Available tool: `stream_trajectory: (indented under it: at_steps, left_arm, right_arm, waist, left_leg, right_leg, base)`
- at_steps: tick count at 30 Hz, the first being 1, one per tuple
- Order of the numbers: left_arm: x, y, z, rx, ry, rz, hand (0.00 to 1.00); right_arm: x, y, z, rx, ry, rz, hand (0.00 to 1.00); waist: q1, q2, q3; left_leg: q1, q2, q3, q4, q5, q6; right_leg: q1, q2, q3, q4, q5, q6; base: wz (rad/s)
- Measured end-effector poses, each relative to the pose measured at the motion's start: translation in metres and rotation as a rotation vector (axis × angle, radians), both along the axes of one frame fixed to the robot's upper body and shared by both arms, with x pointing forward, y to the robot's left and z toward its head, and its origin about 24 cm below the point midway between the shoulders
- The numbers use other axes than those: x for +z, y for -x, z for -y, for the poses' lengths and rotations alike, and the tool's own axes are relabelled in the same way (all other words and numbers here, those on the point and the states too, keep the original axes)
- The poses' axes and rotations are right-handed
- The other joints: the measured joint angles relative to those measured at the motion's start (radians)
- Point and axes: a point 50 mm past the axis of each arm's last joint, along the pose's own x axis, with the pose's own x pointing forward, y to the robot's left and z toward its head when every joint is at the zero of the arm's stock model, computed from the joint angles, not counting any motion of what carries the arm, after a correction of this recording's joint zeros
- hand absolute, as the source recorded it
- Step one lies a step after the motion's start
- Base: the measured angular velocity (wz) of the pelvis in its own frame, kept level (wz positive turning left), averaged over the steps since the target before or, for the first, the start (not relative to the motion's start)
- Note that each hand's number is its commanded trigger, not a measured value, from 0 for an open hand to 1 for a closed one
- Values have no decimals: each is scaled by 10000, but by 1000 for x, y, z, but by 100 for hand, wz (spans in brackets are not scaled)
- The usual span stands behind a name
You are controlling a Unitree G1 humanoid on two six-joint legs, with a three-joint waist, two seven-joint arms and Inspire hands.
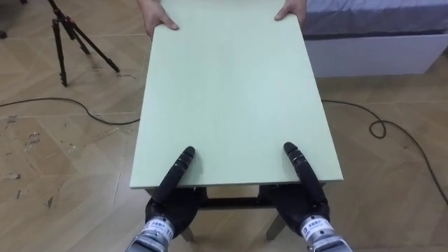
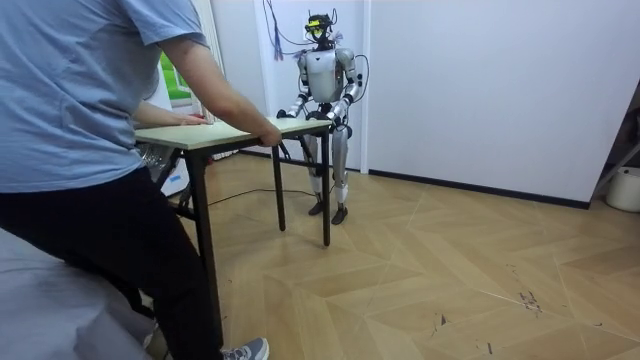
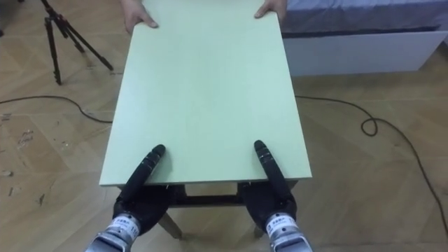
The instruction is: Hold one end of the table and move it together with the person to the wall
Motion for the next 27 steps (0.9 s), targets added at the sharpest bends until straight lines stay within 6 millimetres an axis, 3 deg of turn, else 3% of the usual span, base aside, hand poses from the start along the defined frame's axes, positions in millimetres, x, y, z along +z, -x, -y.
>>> stream_trajectory:
  at_steps: [15,19,27]
  left_arm:
    - [2,24,3,38,-5,-39,100]
    - [2,25,4,-13,-94,-36,100]
    - [2,26,4,46,-351,78,100]
  right_arm:
    - [5,21,3,36,282,84,100]
    - [3,24,2,-16,272,23,100]
    - [2,27,-1,-152,295,68,100]
  waist:
    - [35,-5,-21]
    - [225,-16,-22]
    - [244,-136,-16]
  left_leg:
    - [-18,2,8,-3,1,0]
    - [-77,13,145,-5,1,0]
    - [-175,40,164,57,4,3]
  right_leg:
    - [-33,-3,158,11,-1,0]
    - [-174,16,417,39,-1,0]
    - [-324,25,367,211,-2,-1]
  base:
    - [-1]
    - [-13]
    - [0]
